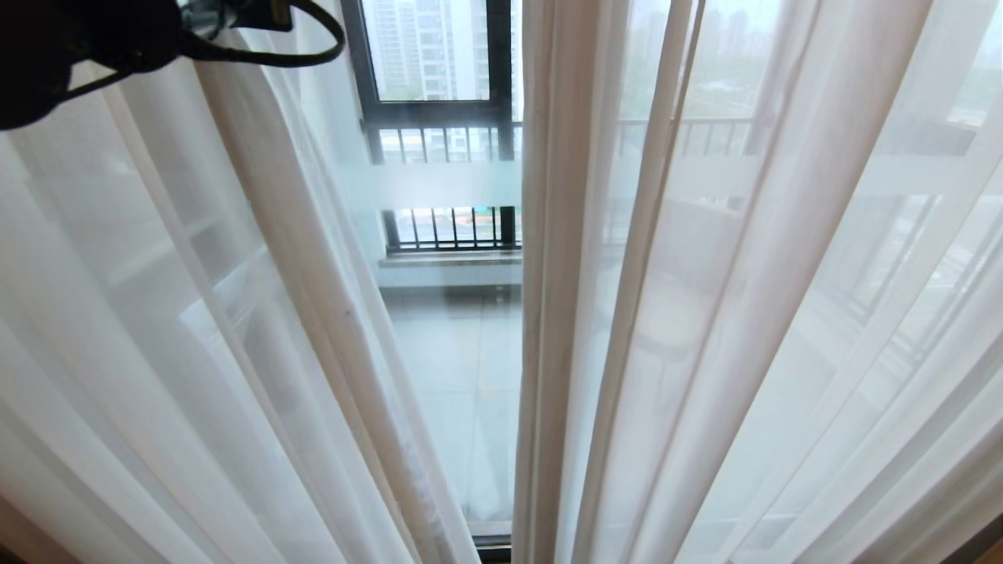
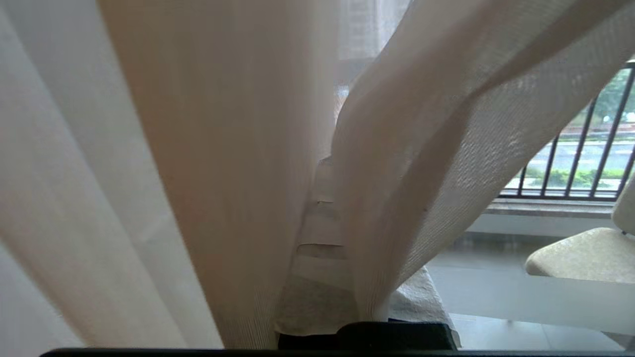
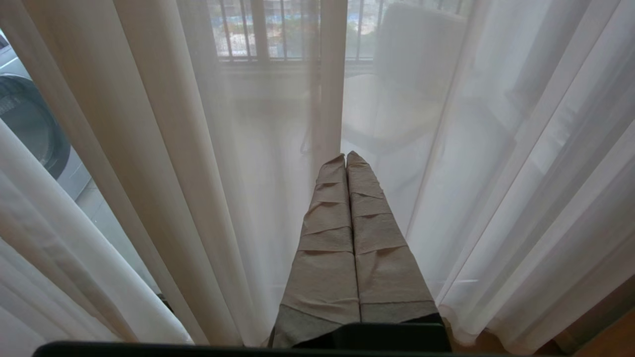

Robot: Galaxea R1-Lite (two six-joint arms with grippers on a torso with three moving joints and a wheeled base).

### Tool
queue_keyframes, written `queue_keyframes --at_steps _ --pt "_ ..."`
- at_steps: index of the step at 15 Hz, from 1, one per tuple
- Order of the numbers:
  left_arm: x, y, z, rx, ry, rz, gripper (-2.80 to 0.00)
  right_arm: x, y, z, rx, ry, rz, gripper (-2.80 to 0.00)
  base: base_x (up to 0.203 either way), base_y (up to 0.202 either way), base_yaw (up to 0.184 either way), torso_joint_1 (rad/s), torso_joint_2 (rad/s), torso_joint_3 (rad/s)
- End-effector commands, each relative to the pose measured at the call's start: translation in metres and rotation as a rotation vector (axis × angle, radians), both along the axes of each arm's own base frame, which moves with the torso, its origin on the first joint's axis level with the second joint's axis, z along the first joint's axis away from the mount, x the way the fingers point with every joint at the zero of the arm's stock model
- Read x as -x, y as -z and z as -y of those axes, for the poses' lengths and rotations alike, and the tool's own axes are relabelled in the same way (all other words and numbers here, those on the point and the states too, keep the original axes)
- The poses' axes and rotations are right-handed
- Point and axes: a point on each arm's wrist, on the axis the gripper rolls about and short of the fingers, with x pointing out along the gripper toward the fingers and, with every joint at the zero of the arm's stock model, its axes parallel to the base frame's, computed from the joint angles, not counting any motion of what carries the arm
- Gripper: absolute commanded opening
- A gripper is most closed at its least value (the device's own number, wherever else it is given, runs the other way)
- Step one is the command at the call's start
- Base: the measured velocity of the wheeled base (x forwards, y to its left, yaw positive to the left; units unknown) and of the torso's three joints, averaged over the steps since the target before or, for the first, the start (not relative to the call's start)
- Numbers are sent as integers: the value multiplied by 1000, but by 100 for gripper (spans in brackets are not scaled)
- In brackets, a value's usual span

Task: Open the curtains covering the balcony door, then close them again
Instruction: Pull the inner curtains open on both sides

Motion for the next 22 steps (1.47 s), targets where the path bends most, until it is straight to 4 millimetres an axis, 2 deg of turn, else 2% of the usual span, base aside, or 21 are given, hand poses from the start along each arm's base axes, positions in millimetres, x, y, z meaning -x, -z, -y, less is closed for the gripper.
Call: queue_keyframes --at_steps 1,4,11,14,19,22 --pt "21 -3 -25 5 -52 3 -280 0 0 0 0 0 -1 -280 0 0 0 0 0 0" --pt "28 1 -51 4 -129 -11 -280 0 0 0 0 0 -1 -280 0 0 0 0 0 0" --pt "24 2 -98 36 -264 1 -280 0 0 0 0 0 -1 -280 0 0 0 0 0 0" --pt "26 8 -111 20 -135 -9 -280 0 0 0 0 0 -1 -280 0 0 0 0 0 0" --pt "28 17 -120 90 121 -17 -280 0 0 0 0 0 -1 -280 0 0 0 0 0 0" --pt "27 19 -122 99 160 -21 -280 0 0 0 0 0 -1 -280 0 0 0 0 0 0"
